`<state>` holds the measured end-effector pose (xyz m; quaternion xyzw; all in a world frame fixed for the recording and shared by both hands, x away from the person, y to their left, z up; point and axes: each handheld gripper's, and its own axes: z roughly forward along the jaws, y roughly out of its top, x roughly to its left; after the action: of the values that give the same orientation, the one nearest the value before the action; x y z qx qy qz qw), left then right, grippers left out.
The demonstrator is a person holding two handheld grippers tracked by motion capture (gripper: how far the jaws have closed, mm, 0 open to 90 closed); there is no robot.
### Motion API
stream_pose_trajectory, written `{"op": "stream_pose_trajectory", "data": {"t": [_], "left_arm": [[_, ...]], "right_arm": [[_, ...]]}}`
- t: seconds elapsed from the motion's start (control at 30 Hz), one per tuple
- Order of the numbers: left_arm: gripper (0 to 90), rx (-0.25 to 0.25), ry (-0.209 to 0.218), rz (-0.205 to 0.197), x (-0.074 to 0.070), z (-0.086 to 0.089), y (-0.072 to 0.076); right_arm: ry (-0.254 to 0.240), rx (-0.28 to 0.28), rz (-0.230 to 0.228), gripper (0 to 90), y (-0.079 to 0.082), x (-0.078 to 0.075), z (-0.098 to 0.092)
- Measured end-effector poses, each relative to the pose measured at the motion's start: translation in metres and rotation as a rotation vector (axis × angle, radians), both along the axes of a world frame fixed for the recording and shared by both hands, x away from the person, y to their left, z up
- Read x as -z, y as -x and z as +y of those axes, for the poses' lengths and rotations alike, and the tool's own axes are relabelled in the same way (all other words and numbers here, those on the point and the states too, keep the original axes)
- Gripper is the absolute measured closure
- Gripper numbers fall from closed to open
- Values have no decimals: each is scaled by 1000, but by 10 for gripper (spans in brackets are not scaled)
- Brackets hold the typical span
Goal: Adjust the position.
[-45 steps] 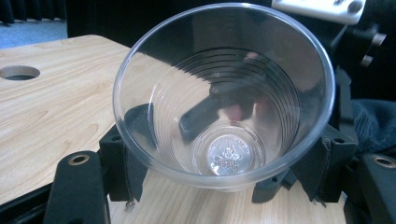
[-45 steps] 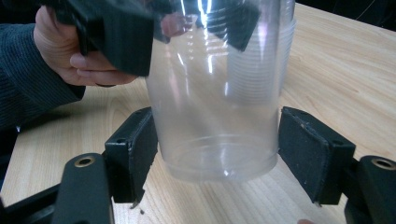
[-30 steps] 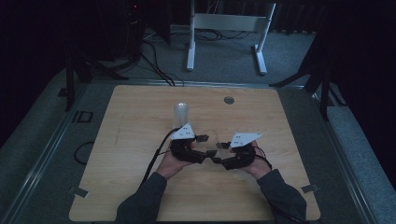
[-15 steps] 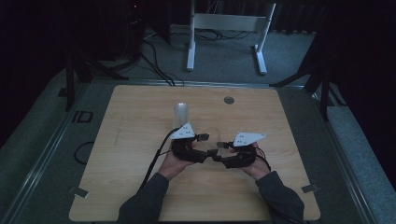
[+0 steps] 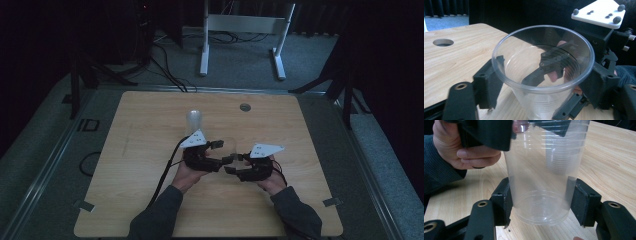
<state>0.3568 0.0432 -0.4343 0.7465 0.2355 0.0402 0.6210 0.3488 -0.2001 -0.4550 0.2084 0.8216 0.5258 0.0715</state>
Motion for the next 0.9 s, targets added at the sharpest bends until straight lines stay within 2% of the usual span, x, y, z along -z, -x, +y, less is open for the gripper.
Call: {"op": "stream_pose_trajectory", "data": {"t": [0.13,0.2,0.3,0.4,0.5,0.6,0.73,0.9], "left_arm": [[276,2,-14,-14,0,0,1],[278,0,-18,-17,0,-1,2],[279,-4,-40,-26,0,-2,2],[282,-12,-61,-34,1,-3,3],[283,-13,-83,-48,1,-6,4],[282,-16,-100,-59,1,-8,6],[268,-12,-85,-44,1,-8,5],[250,-16,-57,-33,0,-8,4]], "right_arm": [[38,-4,-16,365,1,-3,1],[41,-2,-19,344,1,-4,2],[66,11,-32,299,1,-7,2],[86,15,-46,299,2,-10,3],[116,11,-59,343,3,-11,6],[121,10,-58,385,3,-9,7],[92,18,-55,419,4,-7,7],[84,20,-61,422,4,-6,6]]}}
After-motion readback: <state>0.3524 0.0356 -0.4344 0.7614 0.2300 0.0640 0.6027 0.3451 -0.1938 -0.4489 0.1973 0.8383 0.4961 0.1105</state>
